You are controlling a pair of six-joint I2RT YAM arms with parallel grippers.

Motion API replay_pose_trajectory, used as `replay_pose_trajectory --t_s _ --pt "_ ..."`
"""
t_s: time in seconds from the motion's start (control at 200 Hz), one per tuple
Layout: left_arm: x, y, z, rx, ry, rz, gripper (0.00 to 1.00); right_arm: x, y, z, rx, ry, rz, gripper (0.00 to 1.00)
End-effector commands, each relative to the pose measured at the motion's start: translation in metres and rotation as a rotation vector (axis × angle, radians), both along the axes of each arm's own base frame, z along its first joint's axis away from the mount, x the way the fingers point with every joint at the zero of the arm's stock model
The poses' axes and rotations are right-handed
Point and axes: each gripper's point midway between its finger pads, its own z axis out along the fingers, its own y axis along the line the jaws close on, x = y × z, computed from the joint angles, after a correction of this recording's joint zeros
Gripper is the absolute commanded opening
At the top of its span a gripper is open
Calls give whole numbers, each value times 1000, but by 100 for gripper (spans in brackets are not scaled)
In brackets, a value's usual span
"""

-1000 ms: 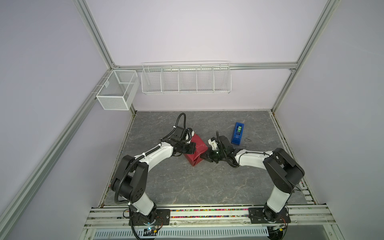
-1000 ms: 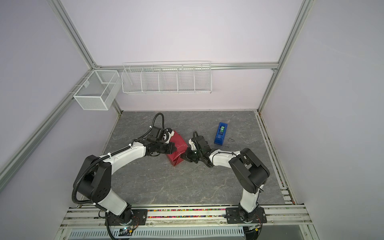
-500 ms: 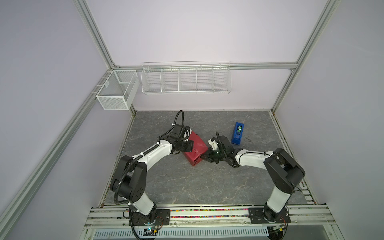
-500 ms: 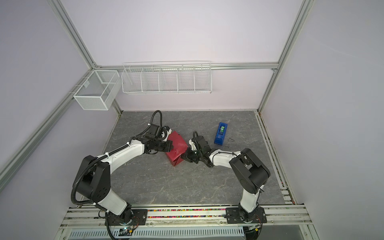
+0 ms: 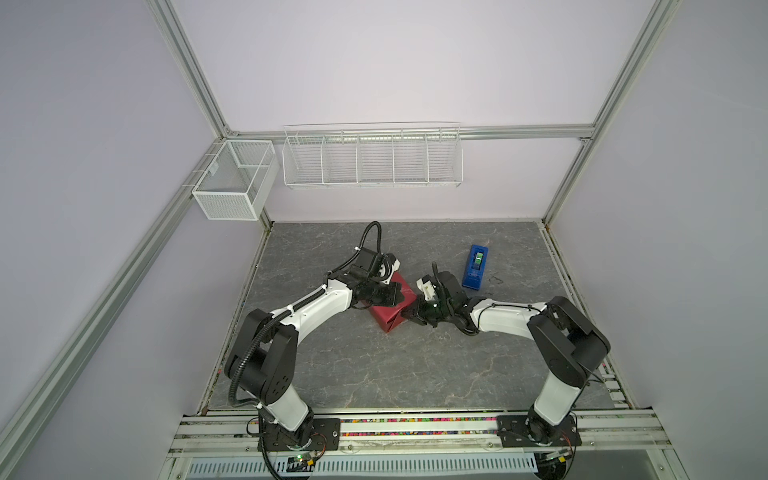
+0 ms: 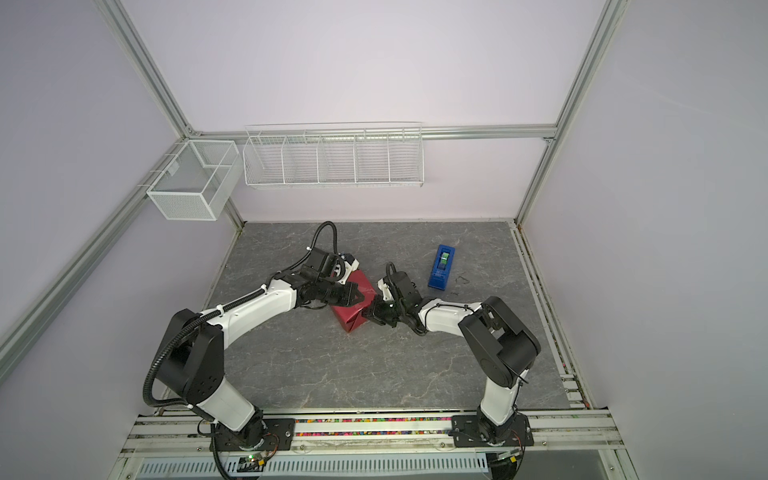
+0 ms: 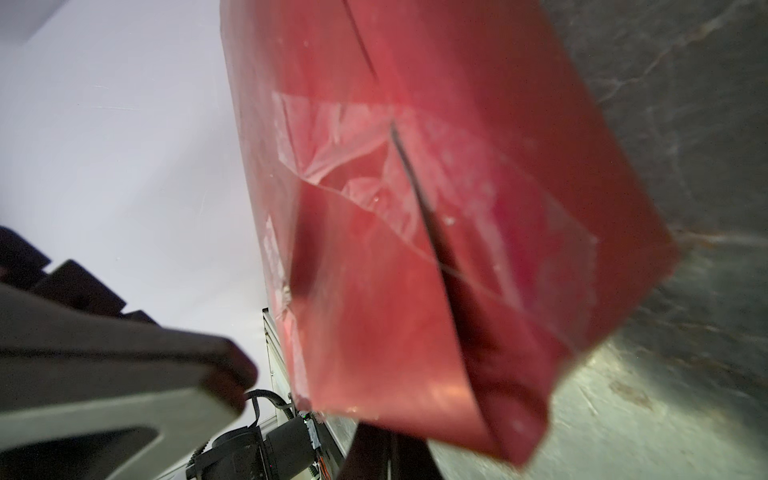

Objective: Wrap the gift box in paper

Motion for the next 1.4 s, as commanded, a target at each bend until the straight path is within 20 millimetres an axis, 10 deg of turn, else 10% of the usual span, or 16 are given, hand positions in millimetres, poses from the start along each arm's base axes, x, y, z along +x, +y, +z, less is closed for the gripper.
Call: replay_pose_trajectory --t_s 0.0,0.695,0.905,1.15,1.395 --pt "-8 1 -19 6 64 2 0 2 4 21 48 -28 4 7" --pt "-19 7 -37 27 111 4 0 3 9 36 100 -29 -1 7" --pt "-4 22 -7 55 15 68 0 -8 -15 23 -19 -19 7 12" --pt "15 76 25 78 -79 258 41 -2 -62 37 -167 -94 5 33" --pt "14 109 8 103 -51 410 72 25 -51 55 -157 -198 157 75"
